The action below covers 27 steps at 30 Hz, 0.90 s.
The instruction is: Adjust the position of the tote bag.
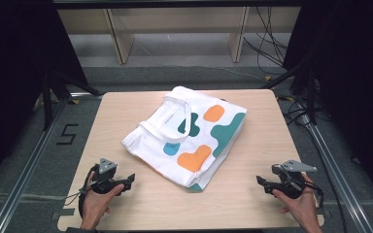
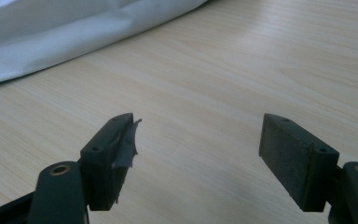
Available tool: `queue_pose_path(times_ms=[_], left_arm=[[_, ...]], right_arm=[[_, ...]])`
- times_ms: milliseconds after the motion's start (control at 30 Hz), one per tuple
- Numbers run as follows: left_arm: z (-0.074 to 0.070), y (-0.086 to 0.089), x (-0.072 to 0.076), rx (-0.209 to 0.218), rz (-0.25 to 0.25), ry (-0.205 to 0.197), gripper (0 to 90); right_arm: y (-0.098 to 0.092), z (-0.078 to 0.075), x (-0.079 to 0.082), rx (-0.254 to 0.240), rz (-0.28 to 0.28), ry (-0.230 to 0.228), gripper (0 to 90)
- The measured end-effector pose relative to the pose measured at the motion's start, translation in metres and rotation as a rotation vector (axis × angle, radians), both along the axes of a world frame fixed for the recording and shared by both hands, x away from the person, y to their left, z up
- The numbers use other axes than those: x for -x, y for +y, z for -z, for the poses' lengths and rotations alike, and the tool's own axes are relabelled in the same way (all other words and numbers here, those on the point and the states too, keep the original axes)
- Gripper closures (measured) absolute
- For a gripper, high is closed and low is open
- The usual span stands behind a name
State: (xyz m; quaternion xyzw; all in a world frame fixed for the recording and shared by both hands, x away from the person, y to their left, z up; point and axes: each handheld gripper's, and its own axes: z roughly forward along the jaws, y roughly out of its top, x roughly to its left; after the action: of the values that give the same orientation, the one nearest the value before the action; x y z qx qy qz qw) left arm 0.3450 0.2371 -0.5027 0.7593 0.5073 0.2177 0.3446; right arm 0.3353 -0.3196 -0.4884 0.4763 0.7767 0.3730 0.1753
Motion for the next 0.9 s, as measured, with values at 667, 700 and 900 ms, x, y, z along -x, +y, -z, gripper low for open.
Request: queue_pose_path(times_ms=[667,700,900], left_arm=[[-0.024,0.004,-0.031,-0.023,0.073,-0.068,21.4],[-0.025,0.004,-0.035,0.001,0.059,-0.080,21.1],[-0.039,0.010,-0.059,0.024,0.059,-0.109,21.5]], right_arm=[[0.001,0.001,-0.001,0.004,-0.008,-0.002,27.6],[0.000,0.000,-0.002,0.013,-0.025,0.000,27.6],[0.001,0.001,-0.002,0.030,-0.007,-0.019,27.6]])
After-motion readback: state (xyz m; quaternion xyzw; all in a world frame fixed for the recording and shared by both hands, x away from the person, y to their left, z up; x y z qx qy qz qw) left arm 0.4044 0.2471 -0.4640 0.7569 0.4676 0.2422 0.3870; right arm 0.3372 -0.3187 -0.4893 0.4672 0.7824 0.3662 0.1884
